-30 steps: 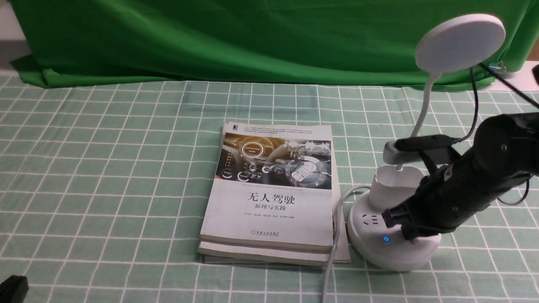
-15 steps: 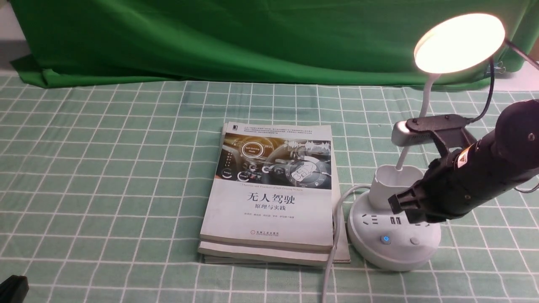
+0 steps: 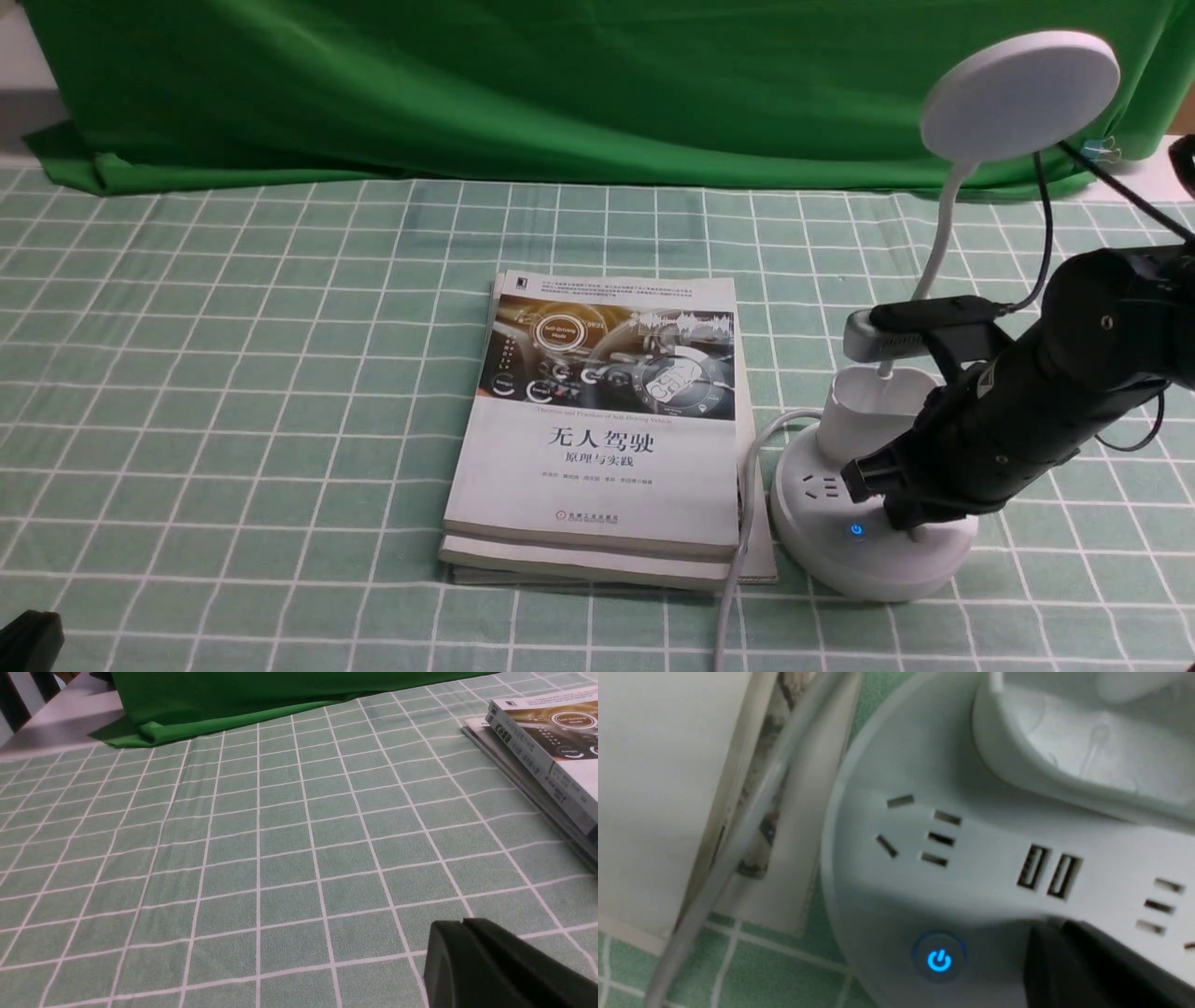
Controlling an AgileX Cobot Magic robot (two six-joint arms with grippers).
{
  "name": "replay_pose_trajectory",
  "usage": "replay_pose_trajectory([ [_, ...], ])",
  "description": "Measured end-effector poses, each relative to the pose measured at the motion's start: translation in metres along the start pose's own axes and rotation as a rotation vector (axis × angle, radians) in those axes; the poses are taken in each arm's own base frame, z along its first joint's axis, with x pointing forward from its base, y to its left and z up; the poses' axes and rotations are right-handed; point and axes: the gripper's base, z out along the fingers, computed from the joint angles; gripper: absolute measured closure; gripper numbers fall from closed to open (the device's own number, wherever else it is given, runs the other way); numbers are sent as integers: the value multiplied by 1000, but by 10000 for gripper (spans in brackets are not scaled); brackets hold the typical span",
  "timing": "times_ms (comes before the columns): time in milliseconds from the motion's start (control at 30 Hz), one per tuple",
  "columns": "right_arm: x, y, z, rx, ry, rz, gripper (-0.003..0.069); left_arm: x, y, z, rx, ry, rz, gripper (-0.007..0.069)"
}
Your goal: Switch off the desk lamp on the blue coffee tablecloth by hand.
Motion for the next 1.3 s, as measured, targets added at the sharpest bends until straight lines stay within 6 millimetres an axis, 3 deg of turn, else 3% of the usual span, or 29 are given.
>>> replay_pose_trajectory([
  [200,3,2,-23,0,-52,-9,618,0,0,0,0,0,0,624],
  [500,7,3,-35,-3,-49,-12,617,0,0,0,0,0,0,624],
  [567,13,4,-52,-5,-69,-16,617,0,0,0,0,0,0,624],
  [667,33,7,-85,-8,-158,-8,617,0,0,0,0,0,0,624],
  [767,51,8,-98,-10,-207,3,617,0,0,0,0,0,0,624],
  [800,66,8,-110,-11,-281,10,617,0,0,0,0,0,0,624],
  [1067,128,7,-125,-42,-454,134,589,0,0,0,0,0,0,624],
  [1300,149,9,-143,-63,-555,155,564,0,0,0,0,0,0,624],
])
